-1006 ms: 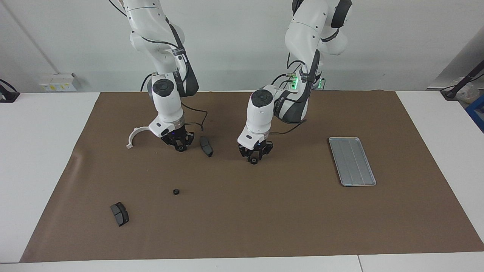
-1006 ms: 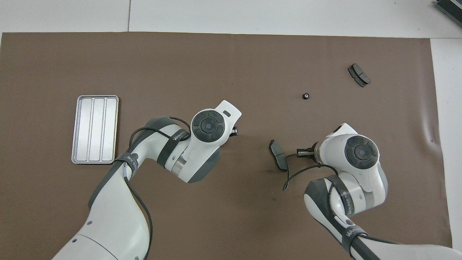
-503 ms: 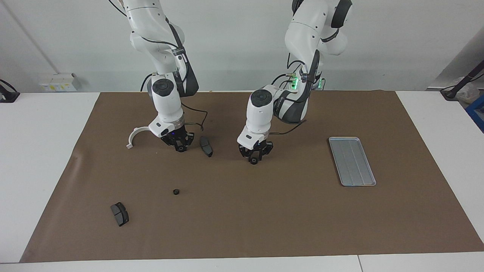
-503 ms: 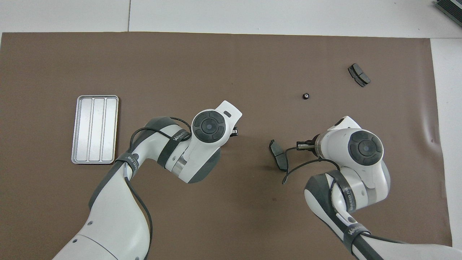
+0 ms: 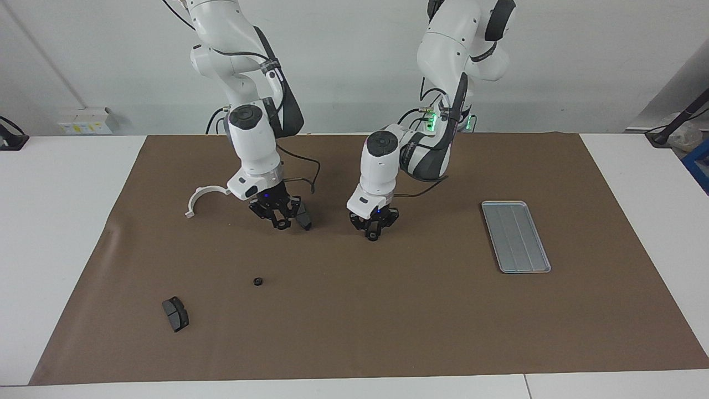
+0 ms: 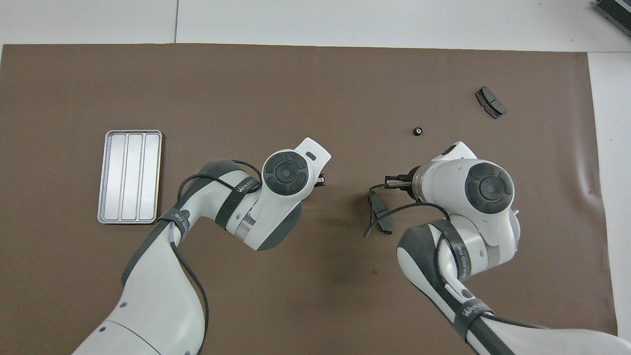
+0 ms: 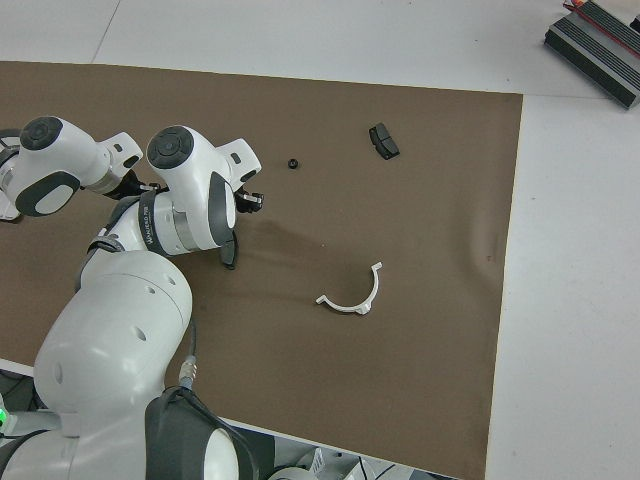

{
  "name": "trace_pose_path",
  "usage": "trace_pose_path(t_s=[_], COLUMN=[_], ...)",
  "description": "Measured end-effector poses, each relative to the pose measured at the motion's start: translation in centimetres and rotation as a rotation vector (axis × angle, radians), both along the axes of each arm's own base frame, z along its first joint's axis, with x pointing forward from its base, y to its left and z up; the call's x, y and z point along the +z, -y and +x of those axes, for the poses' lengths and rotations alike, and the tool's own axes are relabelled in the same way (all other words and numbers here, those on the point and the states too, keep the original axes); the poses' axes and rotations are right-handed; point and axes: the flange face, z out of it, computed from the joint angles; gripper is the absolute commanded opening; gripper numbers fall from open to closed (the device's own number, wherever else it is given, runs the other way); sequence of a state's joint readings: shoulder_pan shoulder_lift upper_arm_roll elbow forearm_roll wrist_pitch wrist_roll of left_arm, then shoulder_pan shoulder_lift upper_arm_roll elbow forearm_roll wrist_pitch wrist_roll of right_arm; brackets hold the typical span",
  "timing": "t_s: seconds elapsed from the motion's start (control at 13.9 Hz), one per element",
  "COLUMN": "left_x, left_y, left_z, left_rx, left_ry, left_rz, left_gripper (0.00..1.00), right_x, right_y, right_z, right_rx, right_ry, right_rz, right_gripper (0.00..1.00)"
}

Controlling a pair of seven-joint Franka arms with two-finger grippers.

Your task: Pick bearing gear from pile to tray

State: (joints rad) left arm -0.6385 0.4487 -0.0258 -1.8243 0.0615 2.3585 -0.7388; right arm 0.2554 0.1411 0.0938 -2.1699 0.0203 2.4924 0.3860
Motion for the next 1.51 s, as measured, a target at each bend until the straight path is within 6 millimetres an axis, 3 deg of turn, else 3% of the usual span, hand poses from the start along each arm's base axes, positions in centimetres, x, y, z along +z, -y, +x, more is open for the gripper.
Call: trace_pose_path(t_s=[0.22, 0.36, 0.5, 0.65, 0.86, 1.08, 1.29, 1.44, 1.51], left_x=[0.0, 0.6, 2.8, 5.5, 10.3, 13.4, 12.5, 10.9, 10.1], left_y=[-0.1, -0.4, -1.4, -4.4, -13.0, -24.8, -34.5, -39.7, -41.1], left_z=[0.0, 0.6, 2.4, 5.3, 9.1, 11.4, 12.4, 12.0, 11.6], left_rx=[0.001, 0.011, 0.041, 0.067, 0.051, -0.031, -0.117, -0.172, -0.187], left_ry=[-0.002, -0.013, -0.026, -0.019, -0.034, -0.072, -0.100, -0.122, -0.123], left_rz=[0.002, 0.016, 0.037, 0.033, -0.004, -0.006, -0.002, -0.004, -0.005], left_gripper=[0.10, 0.07, 0.04, 0.00, 0.00, 0.00, 0.00, 0.00, 0.00], right_x=[0.5, 0.1, 0.0, 0.1, -0.4, -1.9, -3.9, -4.9, -5.1], right_y=[-4.4, -5.3, -5.6, -6.4, -10.6, -17.1, -20.0, -22.0, -22.6], right_z=[0.7, 0.9, 1.1, 1.3, 1.3, 1.2, 1.5, 1.3, 1.3], right_rx=[-0.020, -0.026, -0.040, -0.038, -0.061, -0.077, -0.096, -0.096, -0.097], right_ry=[-0.018, -0.024, -0.025, -0.021, -0.030, -0.045, -0.030, -0.034, -0.035], right_rz=[0.016, 0.019, 0.023, 0.028, 0.046, 0.022, -0.005, -0.001, 0.000], right_gripper=[0.04, 0.02, 0.02, 0.01, 0.00, 0.00, 0.05, 0.25, 0.40])
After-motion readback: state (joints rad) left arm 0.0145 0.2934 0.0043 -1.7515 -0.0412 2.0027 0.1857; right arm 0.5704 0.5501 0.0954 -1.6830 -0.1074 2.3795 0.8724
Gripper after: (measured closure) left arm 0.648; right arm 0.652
